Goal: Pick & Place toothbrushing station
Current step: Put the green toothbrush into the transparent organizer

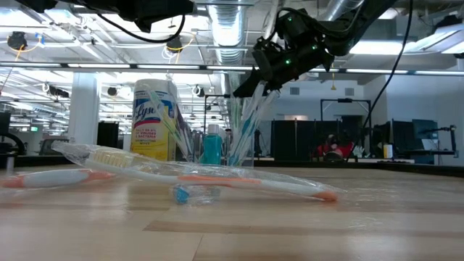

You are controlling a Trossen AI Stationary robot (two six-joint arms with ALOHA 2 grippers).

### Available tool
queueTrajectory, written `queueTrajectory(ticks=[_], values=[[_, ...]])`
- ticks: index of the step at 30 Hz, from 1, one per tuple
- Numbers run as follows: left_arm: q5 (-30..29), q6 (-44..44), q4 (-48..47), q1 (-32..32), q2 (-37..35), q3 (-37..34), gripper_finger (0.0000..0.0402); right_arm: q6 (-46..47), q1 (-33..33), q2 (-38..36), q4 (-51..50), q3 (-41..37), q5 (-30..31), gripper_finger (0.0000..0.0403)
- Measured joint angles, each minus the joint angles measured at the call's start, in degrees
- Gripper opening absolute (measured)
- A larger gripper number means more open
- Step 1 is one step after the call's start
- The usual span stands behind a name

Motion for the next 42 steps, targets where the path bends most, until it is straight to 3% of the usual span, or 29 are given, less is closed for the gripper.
queueTrajectory(ticks=[25,42], values=[[0.0,0.0,0.1,0.0,0.0,0.0,0.0008,1.5,0.2,-0.1,-1.6,0.0,0.0,0.0017],[0.0,0.0,0.1,0.0,0.0,0.0,0.0008,1.1,0.2,-0.3,-3.5,0.2,-0.3,0.0086]])
